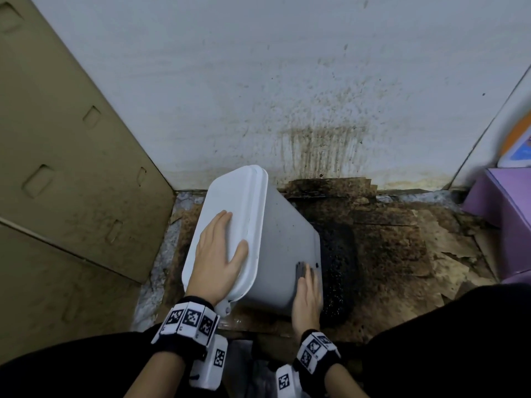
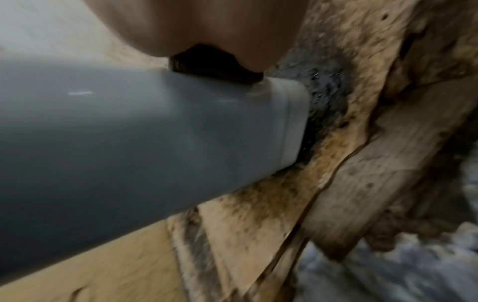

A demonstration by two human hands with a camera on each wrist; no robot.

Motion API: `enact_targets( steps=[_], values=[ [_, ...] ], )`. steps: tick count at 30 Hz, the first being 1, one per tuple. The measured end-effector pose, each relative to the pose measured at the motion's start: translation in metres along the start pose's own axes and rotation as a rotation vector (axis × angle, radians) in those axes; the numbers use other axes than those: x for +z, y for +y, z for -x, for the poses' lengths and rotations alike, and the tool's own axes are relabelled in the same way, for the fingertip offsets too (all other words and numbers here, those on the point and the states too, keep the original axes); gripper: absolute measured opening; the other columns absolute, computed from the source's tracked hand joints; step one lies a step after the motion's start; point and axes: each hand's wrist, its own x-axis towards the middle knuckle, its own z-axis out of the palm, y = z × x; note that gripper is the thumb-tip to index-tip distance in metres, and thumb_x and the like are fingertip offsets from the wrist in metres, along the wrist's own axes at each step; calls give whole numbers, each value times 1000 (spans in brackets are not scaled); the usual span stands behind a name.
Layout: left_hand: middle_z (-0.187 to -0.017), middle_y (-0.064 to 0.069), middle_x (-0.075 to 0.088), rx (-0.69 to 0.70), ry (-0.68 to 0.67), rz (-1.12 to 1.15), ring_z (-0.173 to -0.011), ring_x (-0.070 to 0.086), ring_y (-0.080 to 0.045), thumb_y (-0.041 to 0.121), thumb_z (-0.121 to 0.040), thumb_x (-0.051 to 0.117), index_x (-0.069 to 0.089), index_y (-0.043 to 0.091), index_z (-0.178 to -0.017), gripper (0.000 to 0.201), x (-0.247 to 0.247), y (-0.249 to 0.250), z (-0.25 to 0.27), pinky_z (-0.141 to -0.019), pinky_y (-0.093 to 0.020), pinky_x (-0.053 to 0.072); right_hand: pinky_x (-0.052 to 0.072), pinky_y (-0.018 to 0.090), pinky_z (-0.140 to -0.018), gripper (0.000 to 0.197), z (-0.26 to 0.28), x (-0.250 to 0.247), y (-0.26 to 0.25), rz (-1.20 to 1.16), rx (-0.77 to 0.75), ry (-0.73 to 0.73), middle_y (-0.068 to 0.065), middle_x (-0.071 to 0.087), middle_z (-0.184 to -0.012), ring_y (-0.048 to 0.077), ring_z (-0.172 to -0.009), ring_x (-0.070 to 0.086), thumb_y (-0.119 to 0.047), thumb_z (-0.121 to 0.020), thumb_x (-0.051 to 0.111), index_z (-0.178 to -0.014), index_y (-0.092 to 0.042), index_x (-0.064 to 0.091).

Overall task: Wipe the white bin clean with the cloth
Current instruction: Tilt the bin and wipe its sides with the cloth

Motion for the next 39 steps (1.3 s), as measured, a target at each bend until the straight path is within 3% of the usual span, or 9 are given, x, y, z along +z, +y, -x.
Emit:
enact_targets(
  steps=[6, 12, 17, 21, 25, 29, 33, 37, 39],
  values=[
    [-163, 4, 28, 12, 7, -12, -150, 23, -14, 60, -92, 33, 28, 20, -157, 76, 0, -5, -1, -123, -34, 18, 1, 17, -118, 57, 61, 31, -77, -68, -328, -41, -30, 10, -161, -10, -146, 4, -53, -98, 17, -153, -44, 25],
    [-163, 7, 27, 6, 2, 8, -150, 23, -12, 60, -92, 34, 28, 21, -156, 76, -2, -8, 1, -124, -36, 20, 11, 24, -121, 52, 46, 16, -48, 82, -526, -74, -19, 13, -164, 6, -152, 14, -46, -104, 16, -156, -39, 23],
    [-162, 7, 29, -9, 7, 34, -149, 24, -12, 59, -90, 36, 30, 21, -155, 76, -6, -11, 1, -123, -38, 21, 13, 28, -123, 52, 9, 6, 12, 60, -308, -13, -16, 19, -163, 2, -150, 16, -53, -101, 18, -151, -43, 30],
    [-162, 8, 29, -7, 6, 43, -149, 24, -11, 59, -91, 38, 30, 22, -155, 75, -6, -8, 2, -124, -37, 21, 12, 23, -119, 54, -16, -5, 45, 82, -139, 17, 1, 22, -164, 17, -151, 20, -45, -101, 22, -152, -30, 32],
    [-161, 8, 30, -6, 4, 42, -149, 24, -11, 59, -90, 38, 31, 23, -155, 75, -4, -3, 1, -124, -39, 22, 12, 33, -123, 48, -31, -9, 51, 89, 1, -29, 7, 20, -165, 23, -151, 19, -30, -109, 26, -156, -25, 26],
    [-162, 6, 30, -8, 1, 28, -149, 24, -13, 59, -89, 36, 30, 22, -155, 76, -4, -1, 0, -124, -41, 22, 9, 34, -122, 49, -23, -8, 30, 80, 46, -16, 3, 20, -165, 21, -151, 18, -33, -108, 24, -157, -26, 24],
    [-162, 5, 29, 2, 4, 11, -149, 23, -14, 58, -88, 35, 30, 20, -155, 77, -2, 1, 1, -123, -35, 19, 7, 28, -122, 65, 9, 7, -19, 11, -72, 1, -5, 24, -163, 14, -150, 18, -44, -92, 20, -153, -27, 32],
    [-163, 3, 29, 11, 6, -3, -149, 23, -15, 59, -89, 34, 30, 18, -155, 78, 0, 1, -1, -123, -34, 19, 0, 12, -114, 59, 39, 27, -63, -72, -287, -15, -27, 19, -158, -7, -145, 11, -55, -95, 19, -152, -43, 30],
    [-163, 3, 28, 13, 5, -16, -150, 23, -16, 59, -90, 34, 30, 18, -156, 78, 1, 0, -1, -123, -39, 20, -1, 11, -115, 58, 46, 29, -74, -32, -387, -20, -28, 17, -159, -8, -146, 10, -55, -97, 17, -153, -42, 28]
  ],
)
